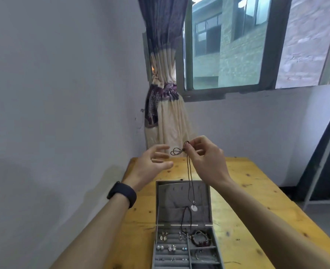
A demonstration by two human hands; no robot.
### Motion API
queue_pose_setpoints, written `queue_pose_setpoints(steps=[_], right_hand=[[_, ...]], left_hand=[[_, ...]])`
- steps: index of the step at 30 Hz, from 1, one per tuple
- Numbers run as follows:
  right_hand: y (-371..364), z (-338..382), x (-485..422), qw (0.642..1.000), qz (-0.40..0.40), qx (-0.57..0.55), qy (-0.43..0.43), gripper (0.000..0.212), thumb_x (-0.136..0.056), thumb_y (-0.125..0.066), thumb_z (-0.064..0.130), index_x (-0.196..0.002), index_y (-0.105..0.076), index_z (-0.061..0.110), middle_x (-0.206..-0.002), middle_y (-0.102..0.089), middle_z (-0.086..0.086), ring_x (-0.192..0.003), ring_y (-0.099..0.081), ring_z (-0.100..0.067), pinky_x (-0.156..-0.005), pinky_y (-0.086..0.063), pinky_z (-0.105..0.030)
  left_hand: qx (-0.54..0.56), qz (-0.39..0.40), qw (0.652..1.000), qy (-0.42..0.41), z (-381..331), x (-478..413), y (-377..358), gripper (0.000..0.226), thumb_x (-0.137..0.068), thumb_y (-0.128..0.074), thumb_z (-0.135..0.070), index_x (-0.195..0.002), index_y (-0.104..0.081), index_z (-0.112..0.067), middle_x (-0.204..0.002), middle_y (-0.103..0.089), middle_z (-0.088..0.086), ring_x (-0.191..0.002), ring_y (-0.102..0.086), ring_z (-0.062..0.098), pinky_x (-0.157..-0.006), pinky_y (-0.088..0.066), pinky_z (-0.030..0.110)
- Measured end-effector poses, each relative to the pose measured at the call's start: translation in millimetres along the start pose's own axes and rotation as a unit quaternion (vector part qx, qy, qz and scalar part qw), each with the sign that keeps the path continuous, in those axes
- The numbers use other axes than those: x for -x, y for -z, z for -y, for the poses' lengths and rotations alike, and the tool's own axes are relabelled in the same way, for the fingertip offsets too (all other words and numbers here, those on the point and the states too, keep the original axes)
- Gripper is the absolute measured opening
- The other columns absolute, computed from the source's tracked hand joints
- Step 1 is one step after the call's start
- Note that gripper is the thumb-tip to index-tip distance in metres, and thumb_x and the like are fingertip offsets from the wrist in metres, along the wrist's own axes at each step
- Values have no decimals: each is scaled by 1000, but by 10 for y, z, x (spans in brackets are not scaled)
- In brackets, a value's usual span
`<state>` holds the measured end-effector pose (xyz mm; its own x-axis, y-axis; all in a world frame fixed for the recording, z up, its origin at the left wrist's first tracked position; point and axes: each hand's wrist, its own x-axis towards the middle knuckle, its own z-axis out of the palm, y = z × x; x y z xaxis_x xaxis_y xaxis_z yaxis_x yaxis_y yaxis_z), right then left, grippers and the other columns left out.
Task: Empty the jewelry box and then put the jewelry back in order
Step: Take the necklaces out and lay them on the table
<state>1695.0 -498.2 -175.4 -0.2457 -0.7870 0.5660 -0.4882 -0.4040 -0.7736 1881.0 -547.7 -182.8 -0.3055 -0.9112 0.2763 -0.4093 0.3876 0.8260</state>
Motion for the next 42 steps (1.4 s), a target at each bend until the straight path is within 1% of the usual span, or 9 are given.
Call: queue_pose_setpoints(steps=[4,11,17,21,25,31,35,39,42], right_hand=[[102,164,-17,999,37,30,21,16,-95,-65,40,-93,-66,25,-81,-71,12,-74,-67,0,-66,-55,-19],[271,270,270,997,64,50,20,14,-92,-69,38,-86,-64,26,-78,-69,11,-71,-64,2,-62,-48,-12],[432,96,778,982,188,-1,-33,8,-95,-65,29,-97,-70,23,-79,-72,7,-72,-65,-1,-64,-47,-14],[552,-175,1301,966,250,-6,-61,13,-99,-59,29,-94,-70,26,-82,-70,8,-76,-64,-3,-68,-51,-19],[693,-614,1911,967,218,-25,-128,17,-101,-56,29,-91,-69,26,-83,-70,8,-81,-65,-8,-74,-53,-31],[1038,-1026,2714,957,144,-42,-250,19,-103,-53,27,-92,-69,23,-79,-70,2,-76,-66,-11,-71,-50,-30],[1282,-1222,2994,961,97,60,-253,19,-102,-54,27,-93,-71,29,-86,-69,12,-86,-62,1,-73,-47,-13],[1577,-1488,3213,946,38,167,-274,16,-101,-55,31,-99,-70,26,-95,-62,15,-91,-60,-5,-80,-51,-30],[1796,-1605,3278,936,10,212,-281,26,-103,-50,30,-120,-68,24,-103,-56,17,-93,-57,-4,-78,-47,-27]], left_hand=[[16,11,998,-64,-543,192,160,55,-75,-80,-49,-125,-60,-45,-101,-74,-14,-93,-71,3,-81,-53,21],[-59,-46,989,-126,-763,383,195,15,-86,-76,-26,-101,-78,-27,-86,-75,-13,-80,-70,4,-77,-58,23],[-333,-120,901,-252,-638,514,117,20,-98,-59,-29,-109,-74,-23,-104,-68,-8,-81,-65,11,-68,-57,30],[-350,-171,886,-249,-485,639,-14,19,-101,-53,-26,-107,-69,-19,-105,-64,-3,-75,-63,19,-60,-56,34],[-311,-203,911,-181,-240,673,-127,17,-103,-50,-22,-107,-66,-17,-106,-61,2,-85,-61,24,-67,-53,39],[-336,-153,920,-130,132,768,-677,17,-104,-47,-27,-108,-63,-24,-108,-66,-1,-91,-63,27,-64,-50,38],[-319,-102,937,-98,240,724,-1303,16,-103,-48,-26,-107,-63,-26,-109,-67,-2,-93,-64,29,-67,-53,42],[-316,-35,946,-64,308,630,-1960,19,-103,-48,-31,-111,-65,-28,-110,-66,-2,-96,-63,28,-67,-45,35],[-303,-1,953,-30,348,521,-2441,20,-103,-49,-30,-113,-66,-27,-111,-66,-1,-98,-63,29,-71,-44,35]])
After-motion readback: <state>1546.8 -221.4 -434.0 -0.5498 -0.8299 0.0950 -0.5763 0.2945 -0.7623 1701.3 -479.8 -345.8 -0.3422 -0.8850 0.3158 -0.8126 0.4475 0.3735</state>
